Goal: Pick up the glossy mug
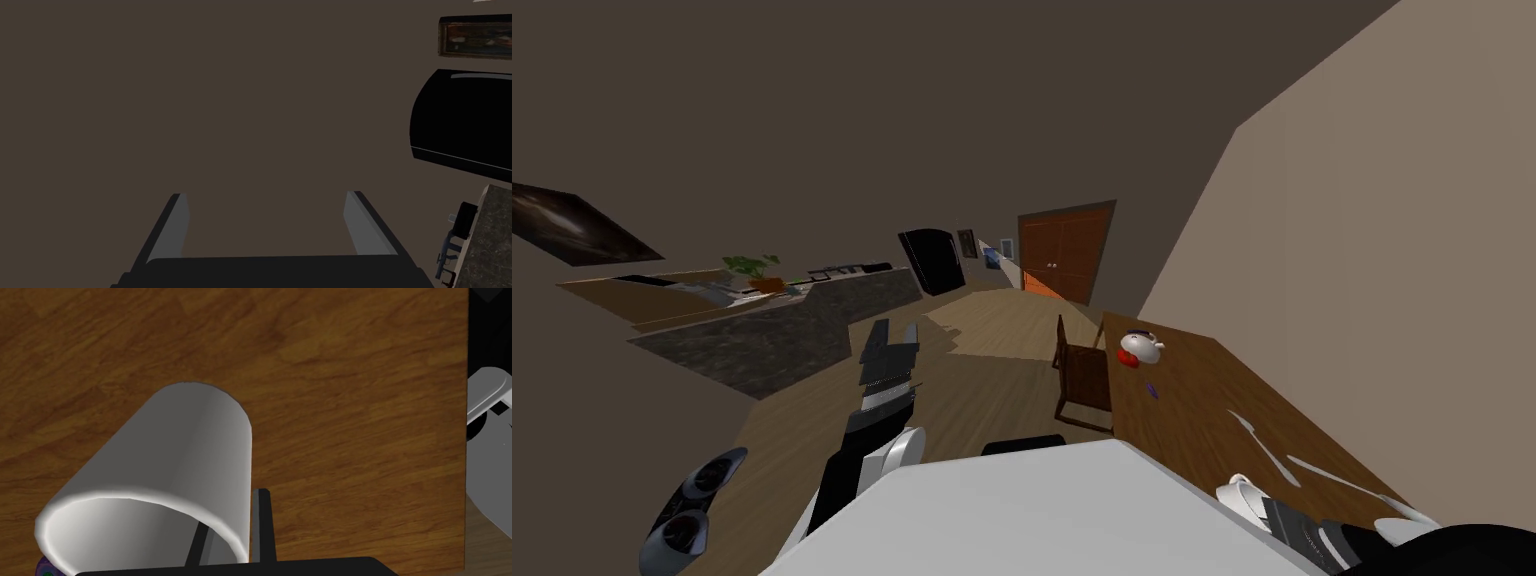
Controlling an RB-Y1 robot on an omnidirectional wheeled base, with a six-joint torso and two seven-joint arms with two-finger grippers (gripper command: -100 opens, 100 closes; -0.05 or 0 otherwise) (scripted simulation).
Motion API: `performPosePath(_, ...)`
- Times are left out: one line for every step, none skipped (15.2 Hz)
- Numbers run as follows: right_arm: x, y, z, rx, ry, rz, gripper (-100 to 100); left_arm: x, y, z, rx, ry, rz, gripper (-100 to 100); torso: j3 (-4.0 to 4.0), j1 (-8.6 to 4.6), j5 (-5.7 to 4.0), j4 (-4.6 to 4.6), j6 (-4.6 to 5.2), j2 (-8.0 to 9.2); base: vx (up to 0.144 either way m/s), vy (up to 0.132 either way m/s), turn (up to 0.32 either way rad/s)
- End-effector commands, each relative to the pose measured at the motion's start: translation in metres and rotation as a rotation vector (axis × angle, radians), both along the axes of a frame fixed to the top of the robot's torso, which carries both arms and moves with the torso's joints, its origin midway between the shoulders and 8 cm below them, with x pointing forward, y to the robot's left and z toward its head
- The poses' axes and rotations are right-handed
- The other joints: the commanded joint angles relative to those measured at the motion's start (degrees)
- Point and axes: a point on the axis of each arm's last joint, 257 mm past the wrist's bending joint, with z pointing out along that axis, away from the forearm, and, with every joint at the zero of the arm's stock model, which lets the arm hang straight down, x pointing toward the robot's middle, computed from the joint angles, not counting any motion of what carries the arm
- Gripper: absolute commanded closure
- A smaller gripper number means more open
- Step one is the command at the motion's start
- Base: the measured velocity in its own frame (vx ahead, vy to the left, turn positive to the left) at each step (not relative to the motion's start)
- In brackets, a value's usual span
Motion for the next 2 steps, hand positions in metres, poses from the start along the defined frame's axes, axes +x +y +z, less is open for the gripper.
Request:
performPosePath(0.0037, -0.0051, 0.0095, 0.001, 0.003, 0.009, 100, 0.0000, 0.0000, 0.0000, 0.000, 0.000, 0.000, 0, 0.00, 0.00, 0.00, 0.00, 0.00, 0.00, 0.003, 0.064, -0.081)
performPosePath(0.0017, -0.0031, 0.0053, -0.001, 0.001, 0.005, 100, 0.0000, 0.0000, 0.0000, 0.000, 0.000, 0.000, 0, 0.00, 0.10, 0.03, 0.00, -0.02, 0.00, 0.002, 0.038, -0.030)
